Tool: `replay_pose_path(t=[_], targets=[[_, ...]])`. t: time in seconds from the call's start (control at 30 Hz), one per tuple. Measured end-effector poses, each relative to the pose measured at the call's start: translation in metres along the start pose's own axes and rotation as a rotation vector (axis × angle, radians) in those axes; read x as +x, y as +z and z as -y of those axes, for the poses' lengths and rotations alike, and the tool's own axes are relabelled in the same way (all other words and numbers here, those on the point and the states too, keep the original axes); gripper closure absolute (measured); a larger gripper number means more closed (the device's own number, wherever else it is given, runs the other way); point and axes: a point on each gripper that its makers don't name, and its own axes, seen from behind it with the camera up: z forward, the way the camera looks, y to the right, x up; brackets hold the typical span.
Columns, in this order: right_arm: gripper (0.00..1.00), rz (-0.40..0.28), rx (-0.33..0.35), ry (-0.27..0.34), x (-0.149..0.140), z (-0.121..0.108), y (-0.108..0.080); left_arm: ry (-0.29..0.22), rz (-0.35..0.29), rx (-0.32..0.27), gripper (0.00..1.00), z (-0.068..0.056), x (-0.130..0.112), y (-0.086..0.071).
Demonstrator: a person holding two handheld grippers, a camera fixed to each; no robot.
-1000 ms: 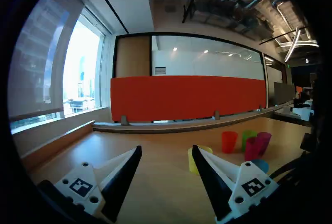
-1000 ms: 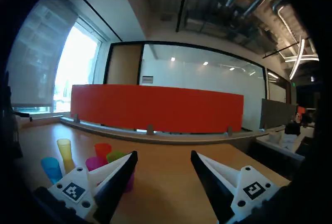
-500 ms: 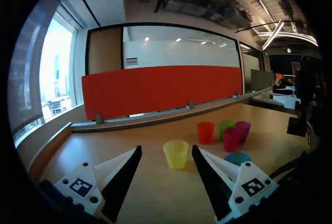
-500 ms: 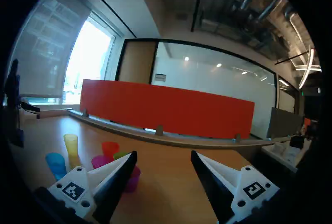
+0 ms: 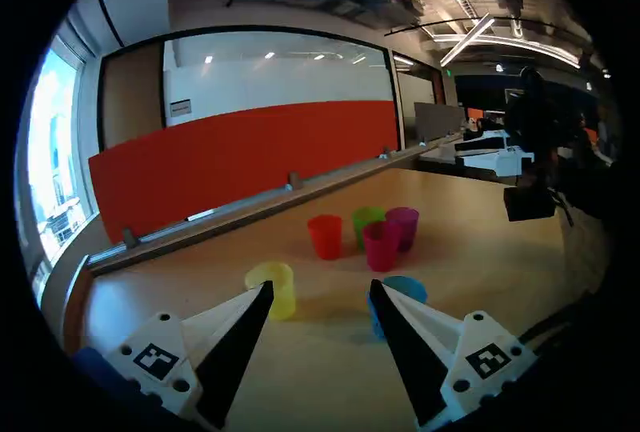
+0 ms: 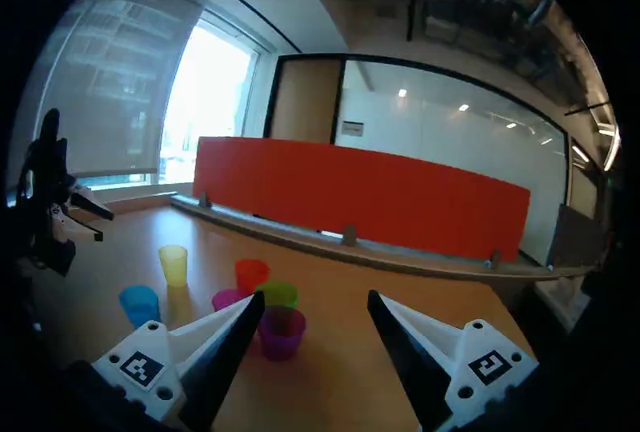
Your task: Pour water
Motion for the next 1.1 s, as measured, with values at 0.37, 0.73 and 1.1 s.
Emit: replay_pose_path(t=[0.37, 0.73, 1.1], targets=[[0.0, 0.089, 0.13, -0.051, -0.006, 0.021, 0.002, 0.026, 0.062, -0.127, 0.11, -0.025, -0.006, 0.013], [0.0, 0.158, 0.227, -0.087, -0.015, 0.031, 0.002, 0.061, 0.139, -0.264, 0.11, -0.053, -0.023, 0.021], [0.0, 0.201, 0.276, -0.132, -0.023, 0.036, 0.002, 0.083, 0.188, -0.349, 0.1, -0.07, -0.034, 0.03]])
